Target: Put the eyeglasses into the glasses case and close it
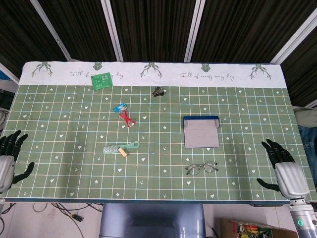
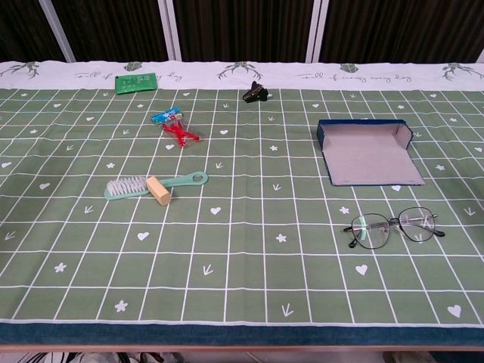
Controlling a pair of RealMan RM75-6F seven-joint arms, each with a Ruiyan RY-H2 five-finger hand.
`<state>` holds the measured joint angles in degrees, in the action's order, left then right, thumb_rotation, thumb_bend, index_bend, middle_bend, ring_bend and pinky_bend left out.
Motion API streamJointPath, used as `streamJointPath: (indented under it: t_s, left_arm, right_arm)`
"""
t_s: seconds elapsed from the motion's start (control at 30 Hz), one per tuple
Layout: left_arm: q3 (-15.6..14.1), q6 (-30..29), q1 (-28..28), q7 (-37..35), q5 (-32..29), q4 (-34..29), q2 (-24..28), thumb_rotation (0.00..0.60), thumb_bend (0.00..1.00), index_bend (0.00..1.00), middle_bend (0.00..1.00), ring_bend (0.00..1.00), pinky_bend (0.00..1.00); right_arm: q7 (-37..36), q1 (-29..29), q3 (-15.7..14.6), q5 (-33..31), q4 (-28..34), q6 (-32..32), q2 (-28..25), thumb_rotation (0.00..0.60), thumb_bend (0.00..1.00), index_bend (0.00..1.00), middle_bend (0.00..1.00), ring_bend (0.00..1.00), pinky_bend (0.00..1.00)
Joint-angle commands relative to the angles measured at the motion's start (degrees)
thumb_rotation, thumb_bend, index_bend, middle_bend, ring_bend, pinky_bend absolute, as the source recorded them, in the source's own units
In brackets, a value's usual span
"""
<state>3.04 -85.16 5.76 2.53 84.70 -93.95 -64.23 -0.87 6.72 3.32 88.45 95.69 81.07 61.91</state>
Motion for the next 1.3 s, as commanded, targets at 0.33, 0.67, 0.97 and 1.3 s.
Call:
streamJointPath:
  t_s: [0.33, 0.67, 0.97, 1.3]
  left_arm:
    - [0.1, 0.4, 0.0, -0.8, -0.4, 0.3, 0.2, 0.6, 0.32, 0.07, 0.0, 0.0, 0.0]
    - [0.0, 1.1, 0.3, -0.4, -0.6, 0.3, 0.3, 0.6, 0.32, 0.07, 0.0, 0.0, 0.0]
    - [0.0, 1.5, 0.3, -0.7, -0.9, 0.1, 0.5, 0.6, 0.32, 0.07, 0.0, 0.0, 0.0]
    - [0.2, 1.8, 0.3, -0.4, -1.8, -0.3, 0.7, 0.6, 0.32, 0.07, 0.0, 0.0, 0.0]
  right_arm:
    - [11.3, 8.7, 3.1, -8.0, 6.0, -13.3, 4.7, 0.6, 0.18, 0.23, 0.04, 0.07, 0.17]
    - [24.0, 13.3, 5.7, -18.0, 5.1, -15.7, 14.9, 0.6, 0.27, 0.31, 0.04, 0.07, 0.17]
    - [27.1, 14.8, 5.3, -20.7, 2.4, -15.8, 20.5, 0.6, 0.35, 0.37, 0.04, 0.07, 0.17]
    - [26.2, 14.9, 4.4, -21.2, -0.6, -14.9, 23.8, 0.6, 0.3, 0.47, 0.04, 0.07, 0.17]
